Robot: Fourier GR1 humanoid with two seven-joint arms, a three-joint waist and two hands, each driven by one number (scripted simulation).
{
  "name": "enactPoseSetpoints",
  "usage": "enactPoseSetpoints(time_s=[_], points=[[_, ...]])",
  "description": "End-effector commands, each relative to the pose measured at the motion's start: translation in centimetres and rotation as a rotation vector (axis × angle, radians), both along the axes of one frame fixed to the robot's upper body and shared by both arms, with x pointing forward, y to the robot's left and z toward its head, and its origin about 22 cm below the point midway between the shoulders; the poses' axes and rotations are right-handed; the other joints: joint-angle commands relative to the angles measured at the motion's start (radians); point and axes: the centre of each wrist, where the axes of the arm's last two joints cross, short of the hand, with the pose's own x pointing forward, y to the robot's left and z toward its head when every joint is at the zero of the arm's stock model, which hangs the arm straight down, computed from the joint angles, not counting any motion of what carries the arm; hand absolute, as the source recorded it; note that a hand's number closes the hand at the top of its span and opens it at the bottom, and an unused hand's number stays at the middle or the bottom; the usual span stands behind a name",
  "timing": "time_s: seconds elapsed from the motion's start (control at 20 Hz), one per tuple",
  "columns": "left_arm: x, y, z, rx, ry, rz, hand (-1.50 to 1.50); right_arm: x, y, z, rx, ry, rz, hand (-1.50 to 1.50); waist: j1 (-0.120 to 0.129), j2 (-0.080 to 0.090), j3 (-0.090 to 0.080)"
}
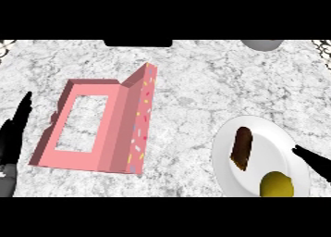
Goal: Pick the lemon from the plate and place it in the cardboard box
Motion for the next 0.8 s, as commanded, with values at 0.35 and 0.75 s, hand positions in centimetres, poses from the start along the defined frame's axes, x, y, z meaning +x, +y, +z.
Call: enactPoseSetpoints(time_s=[0.35,0.75], points=[[1.1,1.2,-0.4,0.004,-0.002,0.014,0.00,3.4,3.4,-2.5,-0.065,0.065,0.015,-1.50,-0.012,-0.001,0.001],[-2.7,1.1,0.1,-0.011,-0.011,0.004,0.00,3.7,4.6,-2.4,-0.007,0.057,0.023,-1.50,-0.004,-0.003,0.001]])
